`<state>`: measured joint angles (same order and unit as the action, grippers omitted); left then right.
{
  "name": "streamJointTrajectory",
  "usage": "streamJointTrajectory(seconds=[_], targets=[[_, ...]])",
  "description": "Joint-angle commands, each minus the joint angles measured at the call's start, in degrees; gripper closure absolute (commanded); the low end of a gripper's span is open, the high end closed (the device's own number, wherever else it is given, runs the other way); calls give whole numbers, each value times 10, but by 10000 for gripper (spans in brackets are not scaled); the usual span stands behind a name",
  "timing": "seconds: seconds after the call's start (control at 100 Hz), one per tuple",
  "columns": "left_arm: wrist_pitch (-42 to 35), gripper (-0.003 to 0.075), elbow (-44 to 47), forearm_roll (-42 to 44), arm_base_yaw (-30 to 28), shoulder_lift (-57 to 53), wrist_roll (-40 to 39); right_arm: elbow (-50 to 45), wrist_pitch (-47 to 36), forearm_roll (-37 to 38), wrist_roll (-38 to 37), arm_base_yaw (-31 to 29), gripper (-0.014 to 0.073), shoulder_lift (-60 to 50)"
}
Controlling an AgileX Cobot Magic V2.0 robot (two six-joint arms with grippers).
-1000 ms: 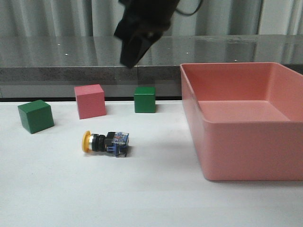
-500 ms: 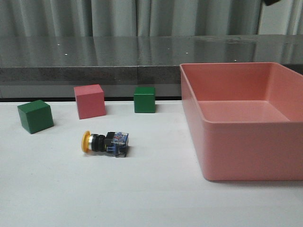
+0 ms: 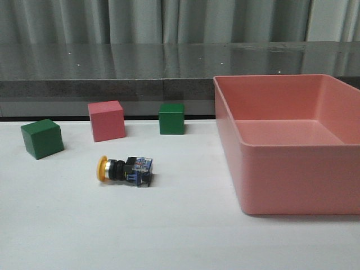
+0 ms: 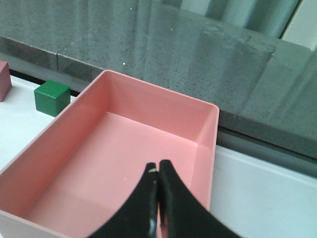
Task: Place and stand button with both arms
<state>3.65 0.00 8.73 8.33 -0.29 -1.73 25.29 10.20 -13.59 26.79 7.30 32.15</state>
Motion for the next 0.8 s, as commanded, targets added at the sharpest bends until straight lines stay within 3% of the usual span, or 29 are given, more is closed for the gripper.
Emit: streamJointTrajectory(seconds=[0.0,0.26,0.38,0.64,0.79], targets=[[-44,739,26,-3,-2,-18,-2,3,-32,-5,-2,-2,655,-35],[-62,740,26,-6,-2,-18,-2,-4,-29,-5,-2,-2,655,-63],[-84,740,5,-76,-2,-16,-3,-4,-29,-5,-2,-2,655,-63],[125,740,-185,-104,-2,110,-3,-4,-29,-5,-2,-2,655,-63],[151,740,-292,-101,-2,257,34,-4,-29,-5,-2,-2,655,-63]])
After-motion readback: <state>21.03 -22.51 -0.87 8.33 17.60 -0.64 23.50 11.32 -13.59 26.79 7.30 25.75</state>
